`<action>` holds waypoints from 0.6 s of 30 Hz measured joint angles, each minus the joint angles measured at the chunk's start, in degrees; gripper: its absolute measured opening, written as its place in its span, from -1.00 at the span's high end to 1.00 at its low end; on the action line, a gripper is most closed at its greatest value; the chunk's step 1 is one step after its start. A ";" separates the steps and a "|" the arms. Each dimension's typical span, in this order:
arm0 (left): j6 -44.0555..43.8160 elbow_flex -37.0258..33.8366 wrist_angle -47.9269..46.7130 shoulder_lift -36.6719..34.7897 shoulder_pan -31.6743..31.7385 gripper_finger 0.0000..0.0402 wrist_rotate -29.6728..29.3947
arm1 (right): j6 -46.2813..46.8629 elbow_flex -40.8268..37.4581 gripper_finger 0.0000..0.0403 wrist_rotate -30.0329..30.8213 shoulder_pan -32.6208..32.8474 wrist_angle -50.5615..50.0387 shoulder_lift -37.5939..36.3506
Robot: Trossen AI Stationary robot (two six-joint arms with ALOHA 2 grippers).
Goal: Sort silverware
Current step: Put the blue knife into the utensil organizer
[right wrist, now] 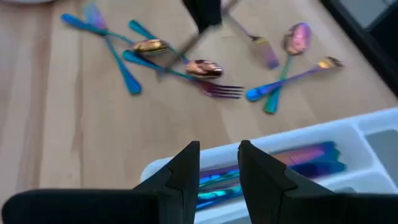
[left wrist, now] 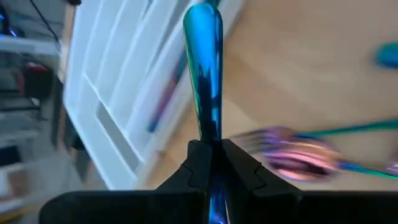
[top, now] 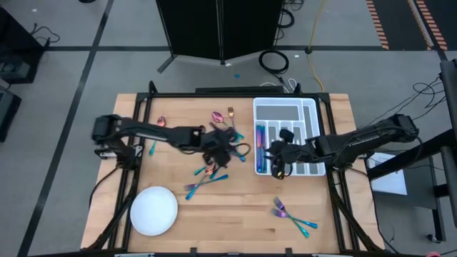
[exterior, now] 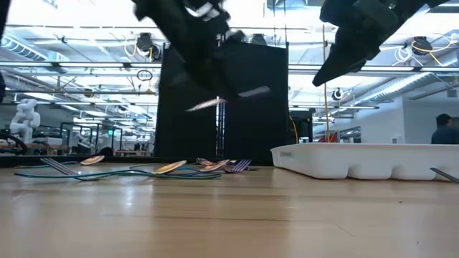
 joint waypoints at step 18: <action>31.08 28.56 3.28 28.48 3.80 0.89 9.86 | 3.51 -2.85 0.53 15.06 0.00 -15.28 -19.66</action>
